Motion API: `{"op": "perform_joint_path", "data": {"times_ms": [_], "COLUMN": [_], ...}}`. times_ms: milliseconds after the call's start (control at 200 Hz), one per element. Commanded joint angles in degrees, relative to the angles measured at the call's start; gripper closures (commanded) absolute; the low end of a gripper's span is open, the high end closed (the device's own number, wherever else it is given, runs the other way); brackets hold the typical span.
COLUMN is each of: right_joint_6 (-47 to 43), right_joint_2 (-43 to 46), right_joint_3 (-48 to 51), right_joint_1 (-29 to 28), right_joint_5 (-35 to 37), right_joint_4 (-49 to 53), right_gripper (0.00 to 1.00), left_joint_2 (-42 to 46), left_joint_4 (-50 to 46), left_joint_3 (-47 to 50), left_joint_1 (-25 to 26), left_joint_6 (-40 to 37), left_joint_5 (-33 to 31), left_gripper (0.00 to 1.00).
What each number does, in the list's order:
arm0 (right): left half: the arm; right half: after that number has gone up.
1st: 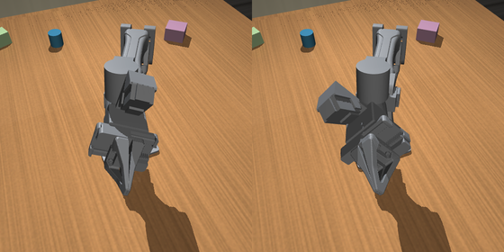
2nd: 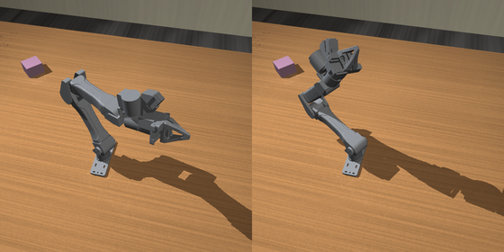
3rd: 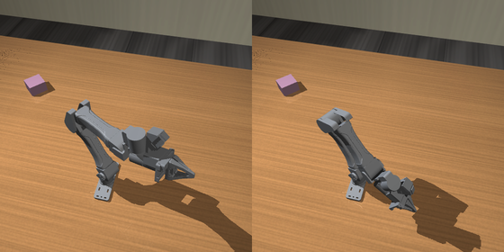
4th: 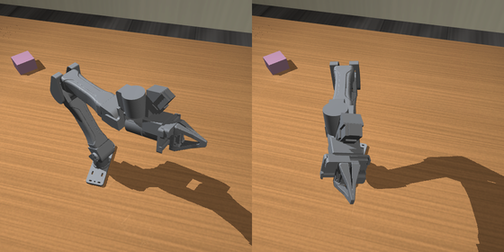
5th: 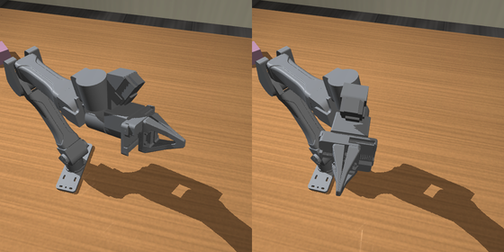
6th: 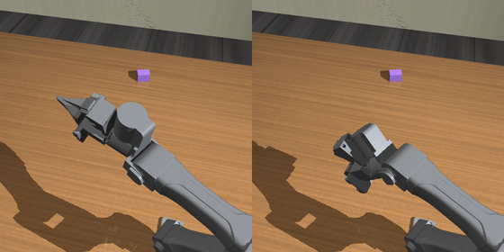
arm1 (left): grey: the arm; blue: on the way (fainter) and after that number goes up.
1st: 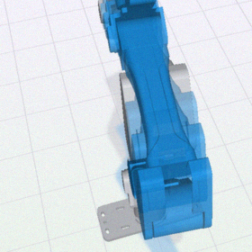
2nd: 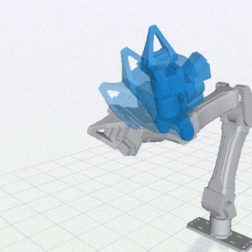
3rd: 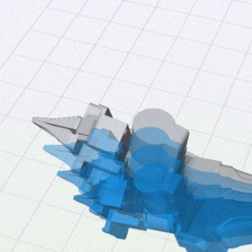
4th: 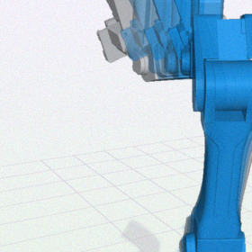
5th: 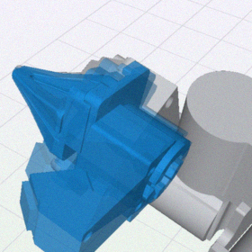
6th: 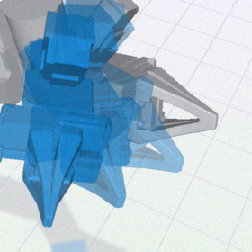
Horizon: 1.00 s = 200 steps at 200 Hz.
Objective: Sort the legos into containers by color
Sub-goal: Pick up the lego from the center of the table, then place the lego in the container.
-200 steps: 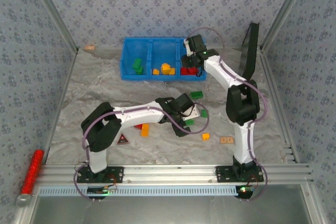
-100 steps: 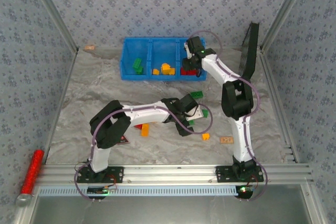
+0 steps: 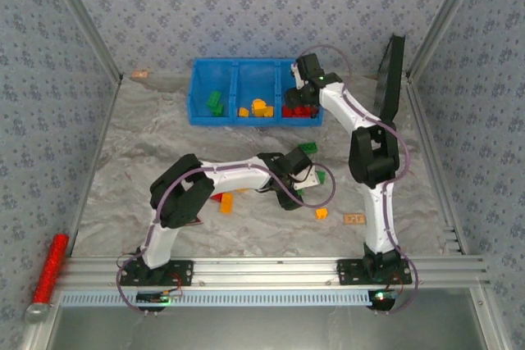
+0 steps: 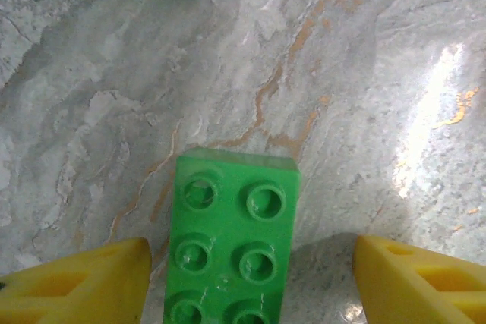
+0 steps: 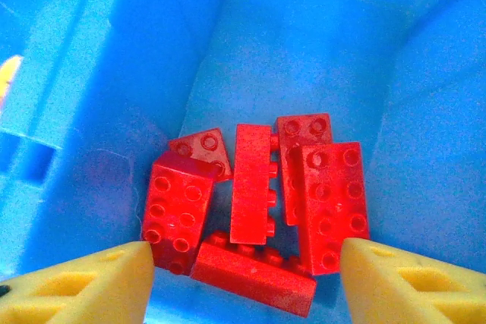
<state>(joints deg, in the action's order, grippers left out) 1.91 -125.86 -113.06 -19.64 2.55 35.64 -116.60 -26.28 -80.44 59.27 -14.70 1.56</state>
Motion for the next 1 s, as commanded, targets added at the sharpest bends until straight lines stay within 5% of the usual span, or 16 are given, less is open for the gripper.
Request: {"op": "perform_joint_path", "data": {"times_ms": [0,350,719,994], "right_joint_6": [-0.5,-0.2,2.9,7.3], "right_joint_2": [7.3,19.2,41.3,56.9], "right_joint_3": [0.6,4.4,23.8,53.0], "right_joint_1": [0.8,4.3,6.3,1.8], "right_joint_5": [-1.3,-4.8,-2.7,-12.1], "right_joint_4": [0.5,0.9,1.6,-18.3], "right_gripper": [0.28,0.11,0.00,0.01], "left_joint_2": [-2.0,2.8,18.7,20.5], "left_joint_4": [-2.8,-8.5,-16.5,-12.1], "left_joint_3": [-1.0,1.9,-0.5,-11.2], "left_joint_1": [-0.4,-1.4,-14.5,-28.3], "left_joint_6": [1.2,4.1,7.7,13.3], "left_joint_5": [1.8,4.0,13.5,22.0], "left_gripper": [0.33,0.70,0.79,0.79]}}
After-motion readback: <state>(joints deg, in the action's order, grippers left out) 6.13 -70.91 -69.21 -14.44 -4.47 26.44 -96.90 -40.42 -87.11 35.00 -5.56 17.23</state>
